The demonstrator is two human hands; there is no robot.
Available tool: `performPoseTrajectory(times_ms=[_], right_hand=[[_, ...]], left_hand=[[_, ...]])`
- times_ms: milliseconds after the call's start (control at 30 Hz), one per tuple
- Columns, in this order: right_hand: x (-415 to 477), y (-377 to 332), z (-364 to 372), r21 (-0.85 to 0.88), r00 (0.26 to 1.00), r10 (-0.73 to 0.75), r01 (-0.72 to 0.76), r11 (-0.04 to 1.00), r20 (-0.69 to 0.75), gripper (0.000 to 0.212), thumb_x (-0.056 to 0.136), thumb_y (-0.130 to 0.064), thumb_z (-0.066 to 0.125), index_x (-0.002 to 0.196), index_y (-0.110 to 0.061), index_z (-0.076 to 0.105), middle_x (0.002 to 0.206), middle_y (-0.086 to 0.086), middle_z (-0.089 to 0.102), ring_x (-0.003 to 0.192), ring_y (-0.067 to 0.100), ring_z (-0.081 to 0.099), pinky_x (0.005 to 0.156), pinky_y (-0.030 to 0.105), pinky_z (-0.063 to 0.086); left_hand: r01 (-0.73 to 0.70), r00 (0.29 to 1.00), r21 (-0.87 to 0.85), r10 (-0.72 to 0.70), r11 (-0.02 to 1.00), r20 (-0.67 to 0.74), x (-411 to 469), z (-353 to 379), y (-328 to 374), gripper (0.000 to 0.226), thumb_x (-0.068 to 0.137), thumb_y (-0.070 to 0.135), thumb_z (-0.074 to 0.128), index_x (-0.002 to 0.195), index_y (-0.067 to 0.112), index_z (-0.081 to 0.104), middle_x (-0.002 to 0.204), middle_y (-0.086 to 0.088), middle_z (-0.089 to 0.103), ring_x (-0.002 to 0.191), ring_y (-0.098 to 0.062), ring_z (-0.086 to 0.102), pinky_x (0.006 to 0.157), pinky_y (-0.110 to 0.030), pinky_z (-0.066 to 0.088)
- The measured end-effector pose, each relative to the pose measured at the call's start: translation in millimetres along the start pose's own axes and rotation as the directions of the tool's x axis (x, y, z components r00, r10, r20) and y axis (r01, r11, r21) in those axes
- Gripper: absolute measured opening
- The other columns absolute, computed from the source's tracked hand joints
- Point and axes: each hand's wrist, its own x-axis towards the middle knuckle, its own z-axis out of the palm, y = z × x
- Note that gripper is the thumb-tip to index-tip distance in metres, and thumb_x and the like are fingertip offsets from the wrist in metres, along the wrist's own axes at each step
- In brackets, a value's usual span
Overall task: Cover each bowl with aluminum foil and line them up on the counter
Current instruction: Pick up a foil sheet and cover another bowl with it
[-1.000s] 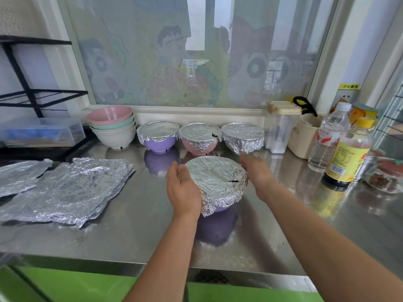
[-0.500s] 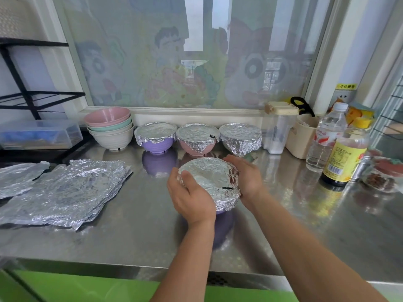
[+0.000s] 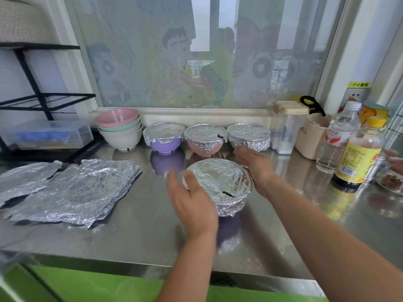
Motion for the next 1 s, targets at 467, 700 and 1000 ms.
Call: performPoseTrajectory(times_ms=[467,700,1000], right_hand=[[-28.8,19.3,11.4,-0.043,0.991,0.008,-0.014,0.999,-0.132,0.035,0.1,-0.017,0.051,0.131,-0.002,0.057,0.134,0.012,0.059,0.125,0.027,0.052,0.108,0.039,0.039],[-20.0,5.8,3.7,-0.231,0.988,-0.02,-0.017,0.973,-0.155,0.018,0.099,-0.029,0.051,0.097,-0.019,0.066,0.11,0.003,0.065,0.105,0.023,0.057,0.099,0.036,0.042],[-0.7,-11.0,19.0,-0.239,0.984,0.145,-0.117,0.964,0.102,0.023,0.089,-0.032,0.068,0.103,-0.015,0.074,0.097,0.003,0.075,0.091,0.023,0.071,0.082,0.038,0.058]], left_hand=[[0.006,0.997,0.101,-0.014,0.995,0.074,21.7,24.6,-5.2,0.041,0.101,0.028,0.044,0.136,0.008,0.049,0.137,-0.006,0.053,0.127,-0.022,0.047,0.102,-0.024,0.03],[0.004,0.983,0.107,-0.023,0.994,0.181,43.4,2.7,-9.6,0.054,0.098,0.046,0.04,0.138,0.011,0.048,0.143,-0.006,0.049,0.132,-0.02,0.043,0.114,-0.04,0.029],[0.007,1.0,0.01,-0.007,1.0,-0.02,-11.0,24.0,-7.0,0.046,0.1,0.022,0.047,0.14,0.0,0.041,0.146,-0.018,0.038,0.137,-0.026,0.034,0.109,-0.022,0.021]])
